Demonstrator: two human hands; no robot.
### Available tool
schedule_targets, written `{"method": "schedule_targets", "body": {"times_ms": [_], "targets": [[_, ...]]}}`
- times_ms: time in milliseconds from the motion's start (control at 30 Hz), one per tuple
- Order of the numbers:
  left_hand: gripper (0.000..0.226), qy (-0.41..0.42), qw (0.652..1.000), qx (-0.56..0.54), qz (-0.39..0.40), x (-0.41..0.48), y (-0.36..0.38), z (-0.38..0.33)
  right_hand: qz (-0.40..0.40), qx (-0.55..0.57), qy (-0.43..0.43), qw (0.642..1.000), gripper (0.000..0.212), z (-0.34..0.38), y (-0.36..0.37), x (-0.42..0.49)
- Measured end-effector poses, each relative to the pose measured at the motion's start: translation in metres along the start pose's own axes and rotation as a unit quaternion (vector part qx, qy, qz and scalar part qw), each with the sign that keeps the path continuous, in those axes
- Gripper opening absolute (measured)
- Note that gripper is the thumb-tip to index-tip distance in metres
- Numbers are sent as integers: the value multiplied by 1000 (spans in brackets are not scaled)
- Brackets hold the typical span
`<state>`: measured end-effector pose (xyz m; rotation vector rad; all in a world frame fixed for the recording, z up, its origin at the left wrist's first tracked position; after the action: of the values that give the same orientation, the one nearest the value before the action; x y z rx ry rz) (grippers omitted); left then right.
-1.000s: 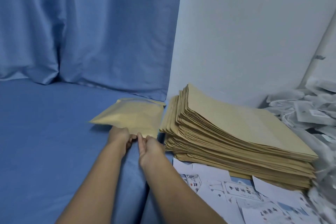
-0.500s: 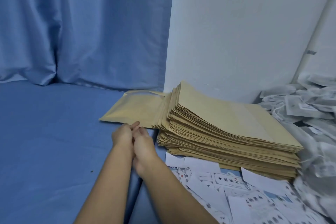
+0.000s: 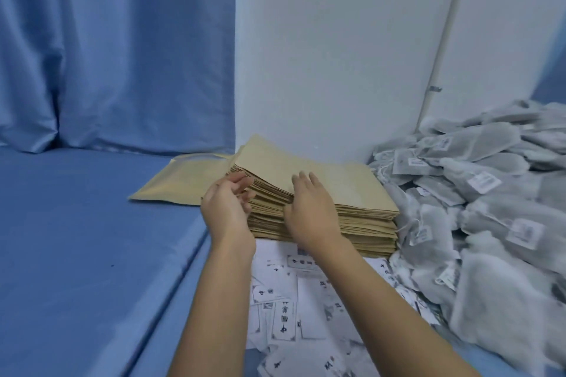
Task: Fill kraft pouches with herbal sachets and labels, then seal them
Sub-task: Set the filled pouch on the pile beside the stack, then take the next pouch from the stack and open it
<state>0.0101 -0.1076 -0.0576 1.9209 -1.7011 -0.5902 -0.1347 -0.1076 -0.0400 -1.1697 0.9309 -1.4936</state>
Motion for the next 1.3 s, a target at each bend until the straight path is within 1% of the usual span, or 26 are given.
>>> {"method": "schedule_targets", "body": {"times_ms": [33, 67, 133, 167, 233, 300, 367, 433, 467, 533, 600, 700, 767, 800, 867, 900, 933, 967, 1000, 1067, 1100, 1133, 1167, 1200, 1267, 1300], "targets": [[27, -16, 1000, 6, -4, -4, 1, 10, 28, -43, 17, 999, 50, -14, 7, -3], [27, -30, 999, 13, -12, -8, 0, 19, 36, -61, 26, 997, 42, -24, 11, -7], [26, -55, 998, 20, -32, -14, -5, 33, -5, -56, 26, 998, 21, -34, 6, -19], [24, -65, 997, 21, -40, -16, -7, 37, -39, -64, 22, 997, 18, -35, 1, -24], [21, -76, 996, 22, -44, -19, -7, 40, -86, -90, 0, 992, 26, -36, -5, -33], [21, -61, 997, 35, -37, -20, -5, 35, -115, -80, -24, 990, 31, -40, -8, -38], [26, -37, 997, 64, -27, -19, -3, 27, -149, -39, -42, 987, 26, -43, -15, -45], [34, -34, 996, 81, -8, -17, -1, 19, -193, 23, -50, 980, 17, -49, -24, -54], [36, -38, 996, 86, 2, -16, -1, 17, -219, 41, -54, 973, 16, -52, -27, -57], [26, -29, 992, 126, 16, -15, 0, 12, -246, 50, -59, 966, 22, -56, -30, -61], [12, -6, 980, 196, 30, -14, 2, 9, -248, 58, -63, 965, 25, -59, -27, -62], [25, 49, 960, 274, 37, -15, 6, 9, -244, 114, -45, 962, 33, -67, -19, -61], [30, 133, 938, 320, 12, -22, 11, -2, -226, 152, -19, 962, 46, -71, -14, -60], [33, 180, 929, 322, 0, -29, 15, -9, -220, 172, -13, 960, 49, -72, -13, -61], [39, 261, 921, 287, 23, -44, 31, -20, -210, 214, -6, 954, 48, -73, -13, -64], [42, 301, 911, 276, 55, -53, 41, -25, -202, 232, -2, 951, 46, -73, -12, -66], [46, 338, 892, 284, 98, -61, 53, -28, -194, 250, 3, 949, 43, -74, -11, -68], [50, 370, 863, 312, 146, -69, 65, -28, -185, 273, 8, 944, 41, -74, -9, -70], [55, 395, 826, 355, 190, -76, 76, -25, -176, 300, 13, 937, 39, -76, -8, -72], [58, 426, 732, 472, 246, -83, 92, -13, -157, 360, 29, 919, 37, -79, -4, -74], [57, 422, 689, 527, 262, -83, 98, -5, -147, 396, 41, 905, 36, -82, -1, -75], [56, 400, 657, 575, 278, -80, 102, 5, -135, 450, 53, 881, 35, -86, 5, -75], [54, 368, 634, 614, 292, -77, 103, 15, -118, 527, 64, 839, 35, -89, 12, -74], [53, 336, 620, 641, 304, -74, 102, 25, -99, 618, 71, 777, 34, -90, 20, -72], [51, 281, 609, 675, 308, -68, 98, 38, -73, 779, 71, 618, 27, -85, 31, -71], [50, 260, 607, 687, 304, -66, 95, 42, -72, 831, 68, 547, 23, -83, 33, -72]]}}
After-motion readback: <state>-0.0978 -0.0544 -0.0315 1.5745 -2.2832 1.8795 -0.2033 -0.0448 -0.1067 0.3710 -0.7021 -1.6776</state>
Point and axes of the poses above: each hand's wrist, its own x-axis towards the middle knuckle, its own y-axis out of the palm, z = x × y, the point moved 8 cm from there along x, towards the middle knuckle, and after that the axes turned 11 degrees about z, right-handed, at the moved point
